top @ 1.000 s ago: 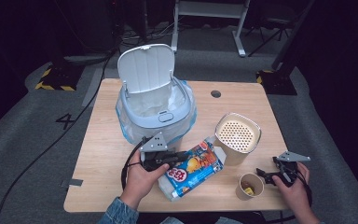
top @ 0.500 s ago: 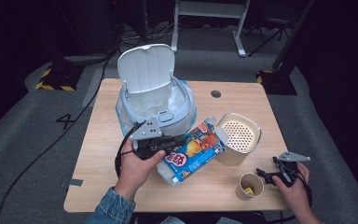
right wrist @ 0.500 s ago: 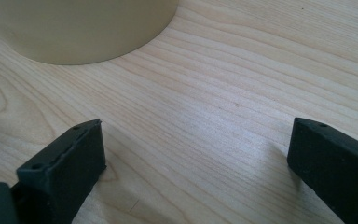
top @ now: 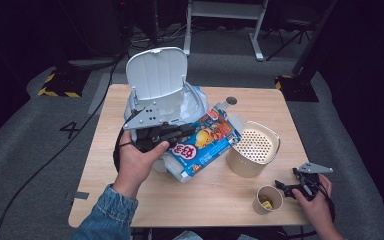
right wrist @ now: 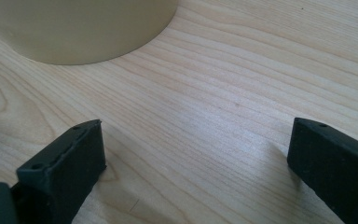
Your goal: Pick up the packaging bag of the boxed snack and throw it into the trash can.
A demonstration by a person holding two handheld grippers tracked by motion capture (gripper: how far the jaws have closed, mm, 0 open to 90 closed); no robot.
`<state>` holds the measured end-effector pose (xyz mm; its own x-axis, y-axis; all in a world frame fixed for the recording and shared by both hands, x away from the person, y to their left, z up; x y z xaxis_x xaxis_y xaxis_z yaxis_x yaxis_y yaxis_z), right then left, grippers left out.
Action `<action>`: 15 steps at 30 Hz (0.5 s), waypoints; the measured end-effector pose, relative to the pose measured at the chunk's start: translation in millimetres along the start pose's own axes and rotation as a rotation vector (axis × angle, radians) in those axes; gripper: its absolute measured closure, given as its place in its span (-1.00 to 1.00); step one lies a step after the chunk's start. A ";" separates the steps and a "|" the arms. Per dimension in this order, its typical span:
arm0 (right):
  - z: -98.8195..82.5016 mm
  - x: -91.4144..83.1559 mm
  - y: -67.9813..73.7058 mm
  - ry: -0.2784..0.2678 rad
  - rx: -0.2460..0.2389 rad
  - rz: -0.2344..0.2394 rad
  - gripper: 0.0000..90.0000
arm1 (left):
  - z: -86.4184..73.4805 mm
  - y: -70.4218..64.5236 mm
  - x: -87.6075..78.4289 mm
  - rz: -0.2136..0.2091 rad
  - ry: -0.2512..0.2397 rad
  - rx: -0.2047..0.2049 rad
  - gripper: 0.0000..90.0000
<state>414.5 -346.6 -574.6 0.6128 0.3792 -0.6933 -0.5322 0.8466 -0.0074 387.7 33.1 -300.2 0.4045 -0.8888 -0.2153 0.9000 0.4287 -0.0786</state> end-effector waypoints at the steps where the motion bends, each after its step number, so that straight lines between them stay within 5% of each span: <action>1: 0.0 0.0 0.0 -0.001 0.001 -0.001 -0.91 | 3.9 0.9 -0.7 0.000 -0.008 0.002 0.98; 15: 0.0 -0.1 0.0 -0.001 0.002 -0.002 -0.91 | 46.6 15.4 -9.6 0.066 -0.081 0.034 0.98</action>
<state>414.5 -346.6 -574.6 0.6143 0.3777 -0.6928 -0.5297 0.8481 -0.0072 405.3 40.7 -254.0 0.4738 -0.8695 -0.1395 0.8754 0.4823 -0.0335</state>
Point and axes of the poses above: each handheld gripper's, and its own axes: x roughly forward along the jaws, z roughly out of its top, y roughly to its left, the point moved 10 cm from there along x, roughly forward along the jaws
